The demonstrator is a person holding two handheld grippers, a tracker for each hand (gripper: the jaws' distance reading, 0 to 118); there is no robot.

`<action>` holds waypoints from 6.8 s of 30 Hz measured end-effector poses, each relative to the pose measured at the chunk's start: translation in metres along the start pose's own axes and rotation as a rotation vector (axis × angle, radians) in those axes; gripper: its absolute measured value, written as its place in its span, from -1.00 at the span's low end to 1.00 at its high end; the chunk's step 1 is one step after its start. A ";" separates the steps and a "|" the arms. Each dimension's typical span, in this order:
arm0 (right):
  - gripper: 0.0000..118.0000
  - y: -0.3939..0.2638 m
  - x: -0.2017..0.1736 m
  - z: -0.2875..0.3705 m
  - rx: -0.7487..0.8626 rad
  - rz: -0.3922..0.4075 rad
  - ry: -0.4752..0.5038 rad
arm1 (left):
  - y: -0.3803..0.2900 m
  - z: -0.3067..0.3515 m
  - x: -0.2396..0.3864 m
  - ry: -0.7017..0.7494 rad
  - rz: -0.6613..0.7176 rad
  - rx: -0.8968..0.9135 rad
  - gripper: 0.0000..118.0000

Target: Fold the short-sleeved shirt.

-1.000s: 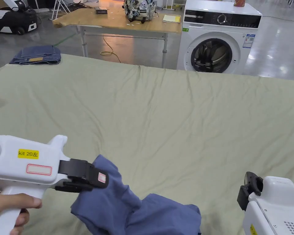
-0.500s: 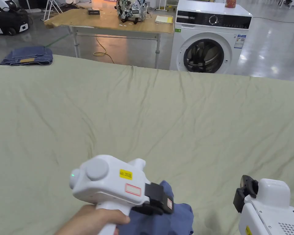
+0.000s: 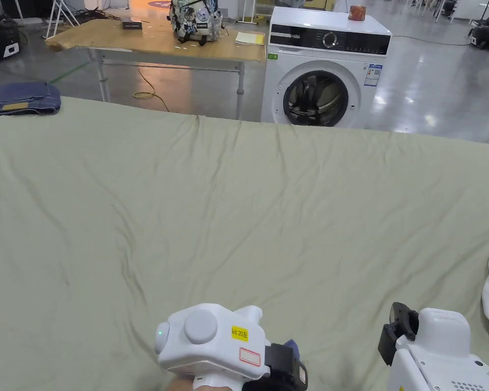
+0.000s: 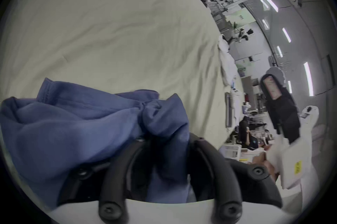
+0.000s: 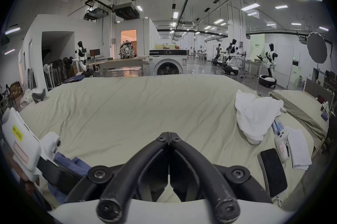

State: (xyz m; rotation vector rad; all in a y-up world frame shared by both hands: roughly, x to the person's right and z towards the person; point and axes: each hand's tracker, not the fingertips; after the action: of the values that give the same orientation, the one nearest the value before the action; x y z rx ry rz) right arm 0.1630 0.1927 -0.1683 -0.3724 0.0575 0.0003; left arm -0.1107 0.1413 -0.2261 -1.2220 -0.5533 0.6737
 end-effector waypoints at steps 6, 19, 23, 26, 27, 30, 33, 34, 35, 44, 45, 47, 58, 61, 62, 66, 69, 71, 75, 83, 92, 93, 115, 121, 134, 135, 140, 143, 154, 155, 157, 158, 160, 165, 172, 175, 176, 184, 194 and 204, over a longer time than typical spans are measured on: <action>-1.00 0.001 0.002 0.003 0.010 0.000 0.001 | 0.004 0.046 0.006 -0.069 -0.061 0.044 0.03; -1.00 -0.003 0.001 0.005 0.008 -0.008 0.004 | -0.014 -0.033 -0.047 -0.029 0.031 0.060 -1.00; -1.00 -0.003 0.002 0.008 0.014 -0.001 0.004 | -0.016 -0.031 -0.044 -0.022 -0.008 0.065 -1.00; -1.00 -0.001 0.001 0.008 0.032 -0.001 0.002 | -0.012 -0.015 -0.039 -0.053 0.008 0.049 -1.00; -1.00 0.001 -0.001 0.008 0.036 -0.003 0.001 | -0.012 -0.007 -0.036 -0.060 0.003 0.058 -1.00; -1.00 0.009 -0.007 0.006 0.059 -0.013 0.002 | -0.007 0.031 -0.028 -0.069 -0.096 0.205 -1.00; -1.00 0.019 -0.018 0.003 0.087 -0.007 0.009 | -0.011 0.079 -0.010 0.087 -0.241 0.415 -1.00; -1.00 0.023 -0.022 0.003 0.102 -0.005 0.010 | -0.015 0.094 -0.003 0.177 -0.300 0.499 -1.00; -1.00 0.026 -0.026 0.002 0.117 -0.003 0.016 | -0.019 0.106 0.000 0.259 -0.359 0.589 -1.00; -1.00 0.056 -0.059 0.003 0.251 0.006 0.038 | -0.056 0.169 0.018 0.700 -0.566 1.132 -1.00; -1.00 0.058 -0.061 0.004 0.264 0.005 0.037 | -0.056 0.171 0.015 0.730 -0.560 1.166 -1.00; -1.00 0.062 -0.064 0.005 0.284 0.004 0.034 | -0.061 0.175 0.014 0.780 -0.559 1.228 -1.00; -1.00 0.041 -0.065 0.027 0.171 0.010 0.110 | -0.066 0.187 -0.006 0.769 -0.515 1.237 -1.00; -1.00 0.005 -0.080 0.036 0.042 0.067 0.181 | -0.069 0.183 -0.014 0.751 -0.501 1.184 -1.00; -1.00 -0.010 -0.086 0.038 -0.001 0.087 0.212 | -0.071 0.182 -0.018 0.737 -0.498 1.164 -1.00; -1.00 -0.063 -0.108 0.032 -0.149 0.140 0.239 | -0.077 0.174 -0.033 0.714 -0.456 1.077 -1.00; -1.00 -0.087 -0.113 0.019 -0.215 0.152 0.188 | -0.084 0.169 -0.044 0.664 -0.409 1.018 -1.00; -1.00 -0.098 -0.111 0.007 -0.258 0.153 0.151 | -0.089 0.168 -0.051 0.629 -0.375 0.984 -1.00; -1.00 -0.112 -0.101 -0.011 -0.311 0.093 0.153 | -0.087 0.164 -0.072 0.446 -0.259 0.780 -1.00; -1.00 -0.105 -0.099 -0.009 -0.321 0.086 0.168 | -0.052 0.139 -0.138 -0.057 -0.044 0.330 0.24; -1.00 -0.102 -0.095 -0.010 -0.335 0.063 0.183 | -0.018 0.075 -0.158 -0.242 -0.007 0.077 0.65; -1.00 -0.102 -0.095 -0.010 -0.336 0.062 0.184 | -0.019 0.066 -0.154 -0.254 0.000 0.050 0.65; -1.00 -0.069 -0.095 0.000 -0.191 0.135 0.184 | -0.023 0.082 -0.148 -0.451 0.144 0.147 -0.65; -1.00 -0.033 -0.095 -0.008 -0.094 0.156 0.186 | -0.003 0.146 -0.164 -0.418 0.112 0.220 -0.65; -1.00 -0.002 -0.116 -0.025 -0.044 0.173 0.211 | 0.025 0.397 -0.275 0.024 0.173 0.349 -0.65; -1.00 -0.004 -0.118 -0.025 -0.048 0.172 0.210 | 0.025 0.416 -0.283 0.052 0.182 0.360 -0.65; -1.00 -0.012 -0.120 -0.032 -0.084 0.178 0.199 | 0.006 0.480 -0.277 0.257 0.274 0.412 -0.65; -1.00 -0.016 -0.118 -0.035 -0.101 0.175 0.187 | 0.005 0.513 -0.301 0.364 0.341 0.453 -0.65; -1.00 -0.020 -0.114 -0.036 -0.119 0.171 0.171 | -0.001 0.523 -0.360 0.555 0.441 0.411 -0.12; -1.00 -0.019 -0.114 -0.035 -0.119 0.167 0.173 | -0.004 0.529 -0.360 0.575 0.485 0.455 -0.08; -1.00 -0.019 -0.113 -0.035 -0.117 0.163 0.175 | -0.017 0.528 -0.337 0.578 0.485 0.489 0.01; -1.00 -0.019 -0.113 -0.035 -0.115 0.164 0.175 | -0.014 0.531 -0.330 0.620 0.452 0.566 0.01; -1.00 -0.018 -0.114 -0.034 -0.112 0.160 0.178 | -0.012 0.533 -0.316 0.727 0.409 0.597 0.01; -1.00 -0.017 -0.115 -0.035 -0.099 0.143 0.176 | -0.007 0.520 -0.297 0.776 0.258 0.726 0.01; -1.00 -0.016 -0.113 -0.038 -0.092 0.110 0.167 | -0.003 0.438 -0.258 0.699 0.106 0.709 -0.58; -1.00 -0.014 -0.112 -0.038 -0.088 0.113 0.164 | 0.004 0.411 -0.273 0.652 0.066 0.726 -0.66; -1.00 -0.013 -0.111 -0.038 -0.084 0.108 0.164 | 0.006 0.398 -0.267 0.635 0.035 0.724 -0.69; -1.00 0.007 -0.100 -0.039 -0.020 0.069 0.131 | -0.004 0.284 -0.157 0.727 -0.279 0.868 -0.96; -1.00 0.038 -0.082 -0.032 0.111 0.034 0.083 | -0.019 0.174 -0.045 0.722 -0.434 1.028 -0.99; -1.00 0.047 -0.065 -0.022 0.234 -0.002 0.052 | -0.041 0.155 -0.002 0.746 -0.531 1.196 -0.99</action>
State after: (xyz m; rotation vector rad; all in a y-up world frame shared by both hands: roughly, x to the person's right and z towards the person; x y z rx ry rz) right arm 0.0961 0.2290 -0.2019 -0.1387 0.1078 -0.0175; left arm -0.2146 0.2337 -0.1463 -0.1024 0.1939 -0.0096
